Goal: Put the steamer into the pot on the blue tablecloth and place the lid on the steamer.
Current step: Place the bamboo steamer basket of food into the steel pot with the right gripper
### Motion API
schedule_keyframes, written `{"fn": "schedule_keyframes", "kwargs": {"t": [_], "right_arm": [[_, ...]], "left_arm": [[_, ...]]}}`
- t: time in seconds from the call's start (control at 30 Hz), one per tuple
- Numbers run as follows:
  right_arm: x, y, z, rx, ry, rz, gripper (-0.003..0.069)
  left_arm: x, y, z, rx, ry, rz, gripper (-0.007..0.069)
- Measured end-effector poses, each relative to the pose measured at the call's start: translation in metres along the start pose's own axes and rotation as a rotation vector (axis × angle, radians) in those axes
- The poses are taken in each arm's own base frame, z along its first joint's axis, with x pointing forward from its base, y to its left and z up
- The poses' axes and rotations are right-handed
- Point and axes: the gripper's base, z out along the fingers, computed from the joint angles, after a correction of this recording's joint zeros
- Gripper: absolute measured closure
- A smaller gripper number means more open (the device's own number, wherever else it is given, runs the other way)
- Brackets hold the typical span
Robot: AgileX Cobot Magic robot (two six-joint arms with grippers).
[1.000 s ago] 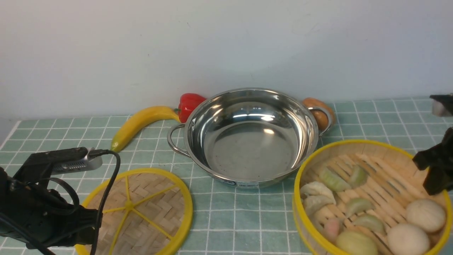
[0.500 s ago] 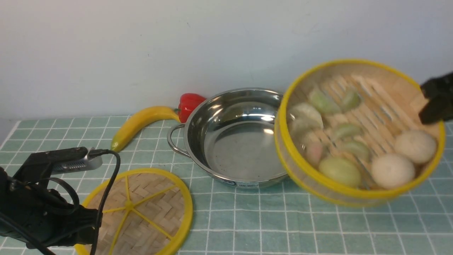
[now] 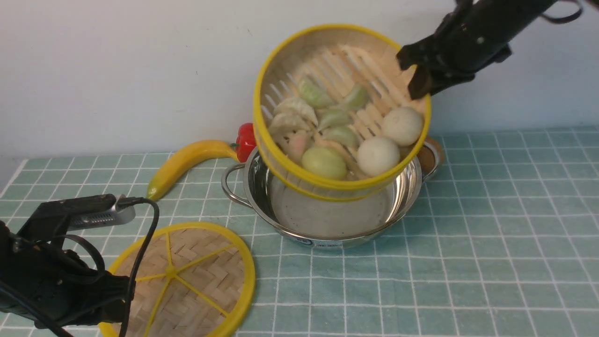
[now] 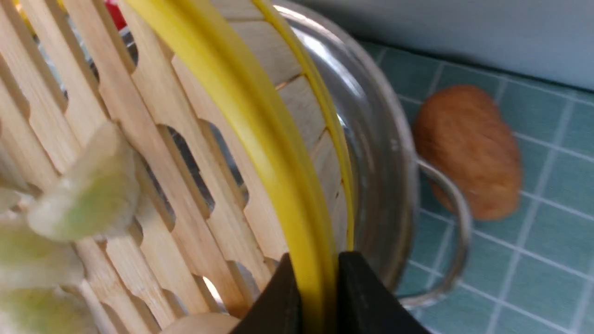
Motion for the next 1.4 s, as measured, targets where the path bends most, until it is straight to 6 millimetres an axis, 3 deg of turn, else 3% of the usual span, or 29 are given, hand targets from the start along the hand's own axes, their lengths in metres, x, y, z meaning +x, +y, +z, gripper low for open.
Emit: {"fn": "schedule_keyframes", "kwargs": {"t": [0.07, 0.1, 0.13, 0.2, 0.83, 1.2, 1.4], "right_arm": [[0.000, 0.002, 0.024, 0.000, 0.038, -0.005, 0.0566], [-0.001, 0.003, 0.023, -0.001, 0.036, -0.007, 0.0566], [-0.001, 0.001, 0.040, 0.005, 0.061, -0.005, 0.0566], [-0.001, -0.003, 0.051, 0.017, 0.073, -0.002, 0.0566], [0.006, -0.025, 0.121, 0.075, 0.158, 0.018, 0.0566], [0.005, -0.025, 0.122, 0.075, 0.155, 0.024, 0.0566], [0.004, -0.023, 0.121, 0.055, 0.146, 0.046, 0.0498]], "left_arm": [[0.000, 0.000, 0.000, 0.000, 0.000, 0.000, 0.0382], [0.000, 0.000, 0.000, 0.000, 0.000, 0.000, 0.0382], [0.000, 0.000, 0.000, 0.000, 0.000, 0.000, 0.0382], [0.000, 0.000, 0.000, 0.000, 0.000, 0.000, 0.0382], [0.000, 0.000, 0.000, 0.000, 0.000, 0.000, 0.0382], [0.000, 0.000, 0.000, -0.001, -0.002, 0.000, 0.0382], [-0.001, 0.000, 0.000, -0.003, -0.013, 0.000, 0.0382]]}}
